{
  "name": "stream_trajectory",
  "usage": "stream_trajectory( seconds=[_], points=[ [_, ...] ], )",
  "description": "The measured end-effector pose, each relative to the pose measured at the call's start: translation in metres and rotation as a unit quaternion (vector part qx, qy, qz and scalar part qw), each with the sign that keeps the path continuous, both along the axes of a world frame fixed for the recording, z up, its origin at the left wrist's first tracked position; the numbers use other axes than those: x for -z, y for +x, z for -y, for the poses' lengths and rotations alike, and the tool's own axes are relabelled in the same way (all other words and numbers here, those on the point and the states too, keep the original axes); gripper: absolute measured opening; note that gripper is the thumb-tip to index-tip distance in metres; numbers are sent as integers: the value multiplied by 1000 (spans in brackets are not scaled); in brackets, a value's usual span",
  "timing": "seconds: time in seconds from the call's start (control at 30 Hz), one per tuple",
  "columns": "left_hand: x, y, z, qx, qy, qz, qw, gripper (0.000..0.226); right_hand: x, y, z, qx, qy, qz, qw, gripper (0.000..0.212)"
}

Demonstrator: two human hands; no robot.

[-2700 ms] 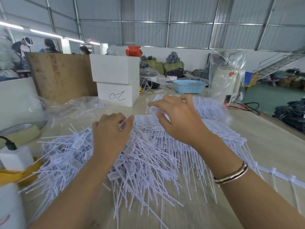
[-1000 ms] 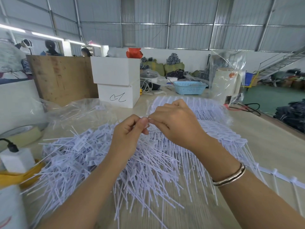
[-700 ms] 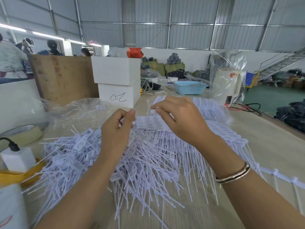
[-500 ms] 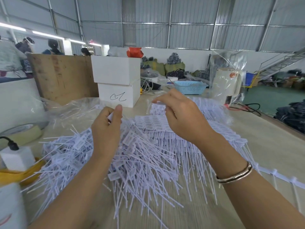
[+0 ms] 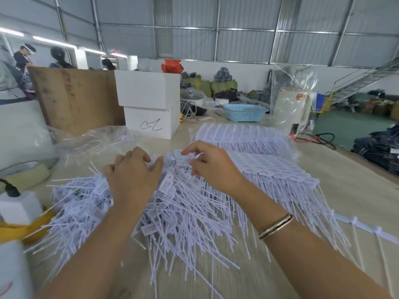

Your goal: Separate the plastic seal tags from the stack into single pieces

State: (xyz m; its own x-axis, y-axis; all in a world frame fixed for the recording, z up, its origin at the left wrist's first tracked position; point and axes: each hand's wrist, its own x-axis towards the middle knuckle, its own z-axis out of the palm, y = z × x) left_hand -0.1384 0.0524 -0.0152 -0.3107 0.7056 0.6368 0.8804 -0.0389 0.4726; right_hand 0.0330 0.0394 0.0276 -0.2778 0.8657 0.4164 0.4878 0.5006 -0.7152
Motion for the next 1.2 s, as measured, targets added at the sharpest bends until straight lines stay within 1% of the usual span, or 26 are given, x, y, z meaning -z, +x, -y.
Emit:
stream_trajectory(
  seconds=[0.07,0.1,0.13,0.2,0.23,0.3,0.37,0.4,0.47,0.5,0.53,0.57,0.6,0.63,0.7,0.73,0.77,0.8,0.83,0.87,0.93,0.97,1.0,1.03,1.1,1.2],
  points=[
    [2,-1,-2,10,13,8,1000,31,3,-10,-12,-16,-84,-117,989,17],
    [4,-1,-3,16,23,7,1000,30,3,-15,-18,-21,-115,-161,980,17],
    [5,0,-3,20,33,4,999,27,3,-19,-25,-21,-135,-186,973,16],
    [7,0,-5,24,45,2,999,23,6,-29,-35,-12,-163,-207,965,17],
    [7,-1,-5,25,43,4,999,21,10,-35,-39,-1,-175,-201,964,19],
    [7,-2,-6,26,38,-1,999,18,22,-47,-44,36,-173,-144,974,22],
    [5,-2,-4,31,43,-33,998,14,32,-54,-46,58,-126,-56,989,18],
    [4,0,-2,40,52,-58,996,14,35,-56,-47,61,-100,-18,993,21],
    [2,5,2,84,84,-101,988,22,37,-55,-49,73,-73,39,994,40],
    [0,7,5,117,100,-112,982,28,36,-54,-48,75,-67,62,993,45],
    [-2,10,8,152,112,-112,976,34,34,-52,-48,67,-61,71,993,45],
    [-3,12,11,184,119,-103,970,38,32,-49,-48,57,-62,50,995,40],
    [-4,14,13,209,123,-89,966,40,31,-45,-50,53,-69,5,996,33],
    [-5,15,15,227,125,-77,963,43,28,-39,-50,60,-80,-47,994,32],
    [-7,16,16,255,121,-56,958,47,23,-19,-55,100,-75,-124,984,31],
    [-7,15,16,267,115,-38,956,50,23,-8,-60,122,-58,-130,982,29],
    [-8,14,16,277,108,-19,955,52,23,3,-64,146,-42,-107,983,27],
    [-8,13,16,283,104,-9,953,54,25,13,-68,167,-30,-59,984,27],
    [-7,11,15,285,103,-9,953,54,28,22,-72,177,-26,14,984,28],
    [-6,11,15,284,102,-21,953,54,33,31,-76,182,-22,105,977,30],
    [-3,11,15,280,92,-60,954,52,45,42,-83,179,-8,296,938,38],
    [-2,13,16,280,82,-81,953,51,50,47,-84,176,5,368,913,41],
    [0,13,16,278,71,-101,953,50,54,49,-87,176,23,411,894,43],
    [2,13,15,277,59,-115,952,52,56,50,-88,180,40,433,883,44],
    [4,12,14,271,32,-125,954,58,58,50,-91,196,63,444,872,45],
    [6,10,11,266,6,-131,955,67,58,46,-96,206,55,444,871,44]
  ],
)
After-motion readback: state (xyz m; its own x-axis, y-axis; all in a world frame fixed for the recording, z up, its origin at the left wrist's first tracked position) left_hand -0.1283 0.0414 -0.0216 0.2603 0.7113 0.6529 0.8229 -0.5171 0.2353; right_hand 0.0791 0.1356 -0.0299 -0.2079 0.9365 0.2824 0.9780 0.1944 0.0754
